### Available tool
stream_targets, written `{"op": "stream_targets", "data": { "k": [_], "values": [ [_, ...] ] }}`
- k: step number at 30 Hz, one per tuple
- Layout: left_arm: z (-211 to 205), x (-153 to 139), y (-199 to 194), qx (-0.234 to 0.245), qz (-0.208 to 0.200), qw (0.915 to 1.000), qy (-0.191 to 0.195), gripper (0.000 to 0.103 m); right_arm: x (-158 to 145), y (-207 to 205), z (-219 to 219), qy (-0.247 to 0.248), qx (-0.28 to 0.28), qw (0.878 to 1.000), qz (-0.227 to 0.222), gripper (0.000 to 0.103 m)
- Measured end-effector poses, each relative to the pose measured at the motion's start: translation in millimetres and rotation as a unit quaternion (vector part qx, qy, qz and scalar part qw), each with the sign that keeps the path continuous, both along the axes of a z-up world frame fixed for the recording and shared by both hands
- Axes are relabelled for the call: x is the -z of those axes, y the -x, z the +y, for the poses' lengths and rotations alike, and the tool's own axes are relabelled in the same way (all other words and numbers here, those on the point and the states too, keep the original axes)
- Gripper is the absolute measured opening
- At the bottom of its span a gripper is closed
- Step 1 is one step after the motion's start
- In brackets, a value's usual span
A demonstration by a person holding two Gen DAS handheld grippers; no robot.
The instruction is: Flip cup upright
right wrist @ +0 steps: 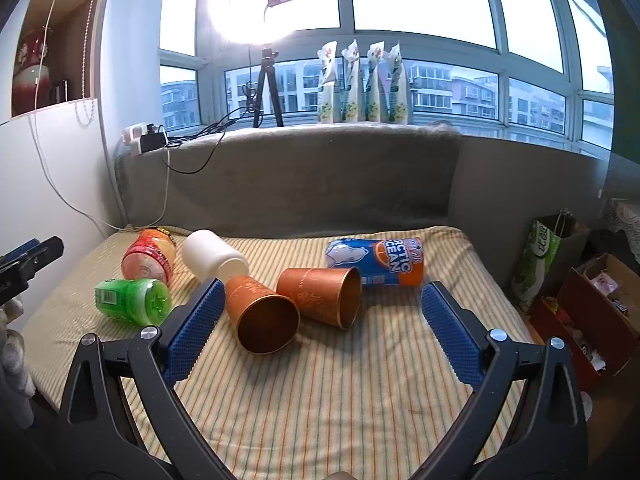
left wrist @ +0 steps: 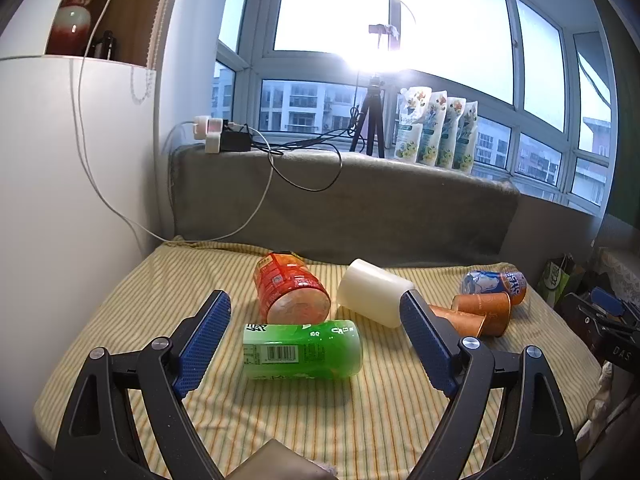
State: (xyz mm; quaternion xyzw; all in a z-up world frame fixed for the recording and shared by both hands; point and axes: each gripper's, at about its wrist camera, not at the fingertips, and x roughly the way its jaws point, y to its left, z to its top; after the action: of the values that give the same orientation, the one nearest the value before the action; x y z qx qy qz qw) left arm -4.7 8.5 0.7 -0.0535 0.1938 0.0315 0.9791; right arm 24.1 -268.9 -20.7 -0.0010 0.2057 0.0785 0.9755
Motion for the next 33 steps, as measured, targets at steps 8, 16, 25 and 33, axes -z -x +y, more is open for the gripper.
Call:
{"op": "stream_targets", "data": {
  "k": [8, 16, 25, 33],
  "values": [
    [4.2, 1.2, 0.1, -0.003, 0.002, 1.0000, 0.005, 0.087, -2.7, 0.0, 0.6, 0.005, 0.018, 1.000, -0.011, 0.100],
    [5.3, 1.5, 1.5, -0.005, 0.001, 1.0000, 0.006, 0.087, -7.0, -1.6, 0.8, 0.006, 0.019, 1.000, -0.016, 0.100],
    [6.0, 0.8, 1.7, -0.005, 0.001, 1.0000, 0.006, 0.087, -10.0, 0.3, -0.5, 0.001, 0.022, 1.000, -0.022, 0.100],
    [5.6, 0.3, 1.7, -0.007, 0.000, 1.0000, 0.006, 0.087, -12.1, 1.6, 0.8, 0.002, 0.024, 0.999, -0.026, 0.100]
  ]
}}
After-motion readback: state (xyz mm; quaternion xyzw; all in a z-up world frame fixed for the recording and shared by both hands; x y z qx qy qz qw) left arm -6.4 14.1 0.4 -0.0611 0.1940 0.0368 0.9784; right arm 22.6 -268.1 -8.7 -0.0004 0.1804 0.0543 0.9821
